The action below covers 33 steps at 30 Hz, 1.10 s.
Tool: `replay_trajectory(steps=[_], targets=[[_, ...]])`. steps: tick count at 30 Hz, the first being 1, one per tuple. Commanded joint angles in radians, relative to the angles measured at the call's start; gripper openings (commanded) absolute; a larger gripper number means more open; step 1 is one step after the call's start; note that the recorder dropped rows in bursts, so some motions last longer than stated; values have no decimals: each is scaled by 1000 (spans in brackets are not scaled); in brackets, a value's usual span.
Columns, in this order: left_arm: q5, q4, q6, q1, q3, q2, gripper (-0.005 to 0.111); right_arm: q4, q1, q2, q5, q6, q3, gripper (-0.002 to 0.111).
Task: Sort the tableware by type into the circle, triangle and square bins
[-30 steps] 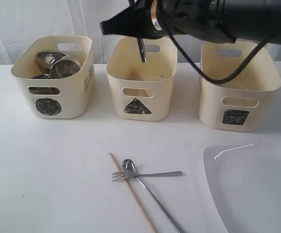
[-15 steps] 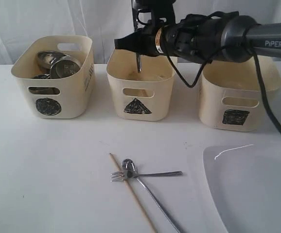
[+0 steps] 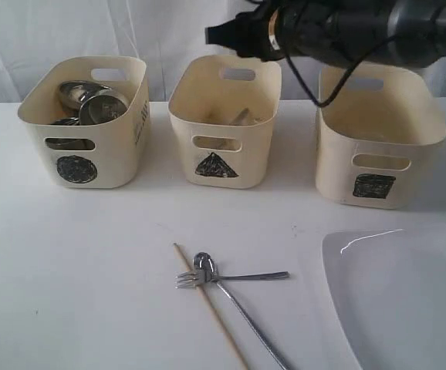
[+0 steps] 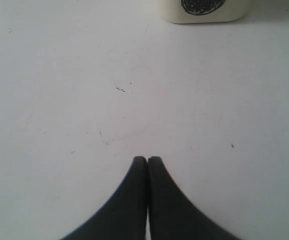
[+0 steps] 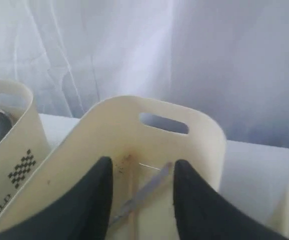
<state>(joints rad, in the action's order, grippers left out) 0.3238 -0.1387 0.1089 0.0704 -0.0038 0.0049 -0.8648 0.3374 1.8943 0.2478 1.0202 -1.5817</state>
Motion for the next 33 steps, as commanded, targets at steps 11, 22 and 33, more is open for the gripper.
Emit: replay_trajectory(steps=[11, 22, 33], targets=[[29, -5, 0, -1, 4, -5, 0, 1077, 110, -115, 881, -1508, 33, 5], [29, -5, 0, -1, 4, -5, 0, 1070, 211, 95, 818, -2095, 82, 43], [29, -5, 0, -1, 4, -5, 0, 959, 211, 219, 781, -2094, 82, 44]])
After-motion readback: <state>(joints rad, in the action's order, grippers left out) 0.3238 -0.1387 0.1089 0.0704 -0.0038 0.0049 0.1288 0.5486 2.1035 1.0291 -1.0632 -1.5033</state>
